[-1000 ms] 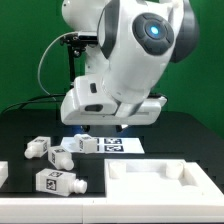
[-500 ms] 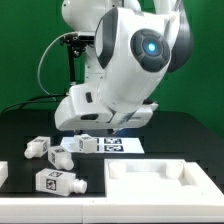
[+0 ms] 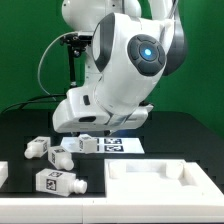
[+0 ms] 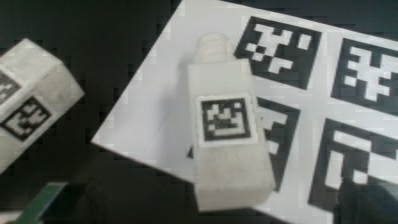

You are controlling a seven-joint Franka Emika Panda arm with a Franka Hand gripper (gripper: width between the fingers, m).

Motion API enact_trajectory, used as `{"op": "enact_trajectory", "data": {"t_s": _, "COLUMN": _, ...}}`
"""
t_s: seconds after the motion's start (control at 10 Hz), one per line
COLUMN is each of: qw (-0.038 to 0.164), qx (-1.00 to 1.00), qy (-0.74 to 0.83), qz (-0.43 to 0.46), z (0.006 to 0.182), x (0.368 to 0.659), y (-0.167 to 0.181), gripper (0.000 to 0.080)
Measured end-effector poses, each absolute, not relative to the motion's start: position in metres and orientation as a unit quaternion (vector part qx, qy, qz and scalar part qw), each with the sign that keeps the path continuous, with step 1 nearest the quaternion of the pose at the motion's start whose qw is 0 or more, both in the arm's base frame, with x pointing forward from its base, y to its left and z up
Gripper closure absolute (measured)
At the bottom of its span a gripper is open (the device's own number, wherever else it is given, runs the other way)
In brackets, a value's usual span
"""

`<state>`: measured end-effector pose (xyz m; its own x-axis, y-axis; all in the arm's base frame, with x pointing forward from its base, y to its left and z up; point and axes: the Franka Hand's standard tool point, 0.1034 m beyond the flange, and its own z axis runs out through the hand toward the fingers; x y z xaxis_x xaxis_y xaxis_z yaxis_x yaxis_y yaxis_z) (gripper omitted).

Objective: Assemble one leg

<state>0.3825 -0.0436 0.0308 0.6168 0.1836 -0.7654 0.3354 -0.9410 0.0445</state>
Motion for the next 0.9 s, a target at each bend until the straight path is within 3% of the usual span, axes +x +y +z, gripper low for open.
{"op": "enact_trajectory", "data": {"t_s": 0.2, "qw": 0.103, "qx": 0.883, "qy": 0.140, "qz": -0.436, "z": 0.013, "x": 0.363, "y": -0.044, "gripper": 0.0151}}
{"op": "enact_trajectory", "data": {"t_s": 0.4, "qw": 0.101, "qx": 0.881, "qy": 0.139, "qz": -0.440, "z": 0.011, "x": 0.357, "y": -0.046, "gripper": 0.0151}}
{"op": "enact_trajectory", "data": {"t_s": 0.6, "qw": 0.100, "qx": 0.881, "qy": 0.141, "qz": -0.440, "z": 0.010, "x": 0.357, "y": -0.045, "gripper": 0.0402}}
{"op": "enact_trajectory", "data": {"t_s": 0.7, "qw": 0.099, "qx": 0.881, "qy": 0.141, "qz": -0.441, "z": 0.010, "x": 0.357, "y": -0.045, "gripper": 0.0402}}
{"op": "enact_trajectory", "data": {"t_s": 0.8, "qw": 0.099, "qx": 0.881, "qy": 0.141, "qz": -0.441, "z": 0.010, "x": 0.357, "y": -0.045, "gripper": 0.0515}}
{"op": "enact_trajectory", "data": {"t_s": 0.9, "qw": 0.099, "qx": 0.881, "qy": 0.141, "qz": -0.440, "z": 0.011, "x": 0.358, "y": -0.044, "gripper": 0.0515}}
